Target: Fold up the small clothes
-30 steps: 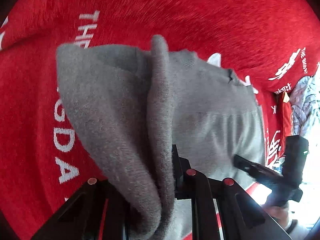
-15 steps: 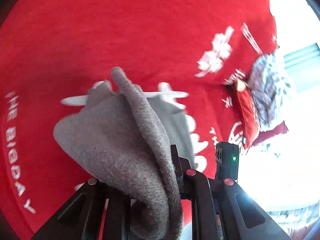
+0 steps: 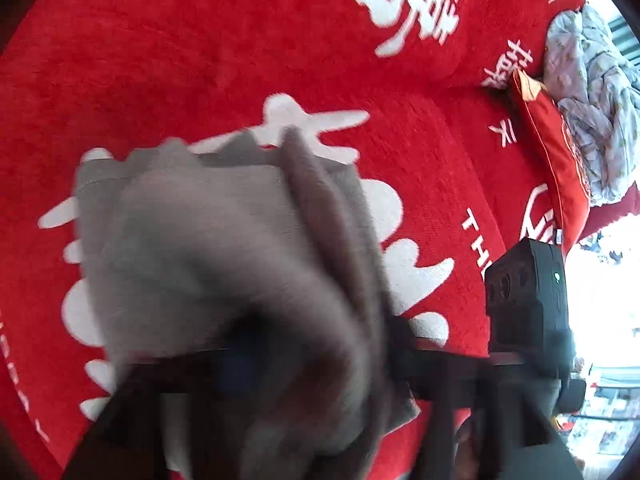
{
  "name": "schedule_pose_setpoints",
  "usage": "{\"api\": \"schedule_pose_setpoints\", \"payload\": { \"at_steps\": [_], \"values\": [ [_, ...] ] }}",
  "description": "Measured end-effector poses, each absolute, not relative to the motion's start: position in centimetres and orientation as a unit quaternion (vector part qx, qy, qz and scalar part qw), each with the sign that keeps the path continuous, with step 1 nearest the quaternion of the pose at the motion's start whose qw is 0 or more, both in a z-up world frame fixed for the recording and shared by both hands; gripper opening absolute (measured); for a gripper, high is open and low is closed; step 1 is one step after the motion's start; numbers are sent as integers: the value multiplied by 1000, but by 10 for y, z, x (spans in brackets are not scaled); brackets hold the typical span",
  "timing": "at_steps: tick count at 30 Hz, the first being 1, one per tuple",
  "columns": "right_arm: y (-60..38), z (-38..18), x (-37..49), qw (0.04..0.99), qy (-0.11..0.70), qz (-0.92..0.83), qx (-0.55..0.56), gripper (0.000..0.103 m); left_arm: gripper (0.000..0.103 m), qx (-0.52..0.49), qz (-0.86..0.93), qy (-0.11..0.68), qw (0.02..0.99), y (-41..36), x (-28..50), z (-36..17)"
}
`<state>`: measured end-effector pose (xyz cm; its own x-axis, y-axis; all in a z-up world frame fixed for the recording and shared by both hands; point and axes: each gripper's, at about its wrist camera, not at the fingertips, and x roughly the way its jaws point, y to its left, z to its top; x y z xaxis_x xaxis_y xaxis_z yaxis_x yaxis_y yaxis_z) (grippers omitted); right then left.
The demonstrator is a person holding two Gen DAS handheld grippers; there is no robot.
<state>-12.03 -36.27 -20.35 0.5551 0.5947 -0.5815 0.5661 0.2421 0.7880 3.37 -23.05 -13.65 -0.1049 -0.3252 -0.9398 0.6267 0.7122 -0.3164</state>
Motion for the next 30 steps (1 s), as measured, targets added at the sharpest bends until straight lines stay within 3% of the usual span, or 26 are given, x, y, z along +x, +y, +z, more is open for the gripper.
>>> {"api": "schedule_pose_setpoints", "payload": {
  "at_steps": [6,9,10,11,12,13,20,30],
  "values": [
    [-368,-212,-112,629,469,16,620,14,95,142,-343,586,720,-188,44,-99],
    [-386,-212,-125,624,429,12,653,14,95,151,-306,583,738,-172,57,-99],
    [-391,-213,-130,619,415,9,667,29,95,152,-289,591,738,-166,62,-105],
    [-400,-215,-131,610,393,12,688,53,95,153,-272,600,737,-161,66,-111],
    [-407,-216,-136,601,366,16,710,65,95,153,-264,605,736,-156,67,-114],
    [-415,-215,-138,597,355,11,719,68,95,152,-256,606,737,-150,70,-116],
    [-431,-166,-129,669,383,-21,636,68,95,138,-198,587,773,-118,78,-111],
    [-323,-90,-17,782,552,34,287,72,95,151,-182,588,773,-114,81,-129]
  ]
}}
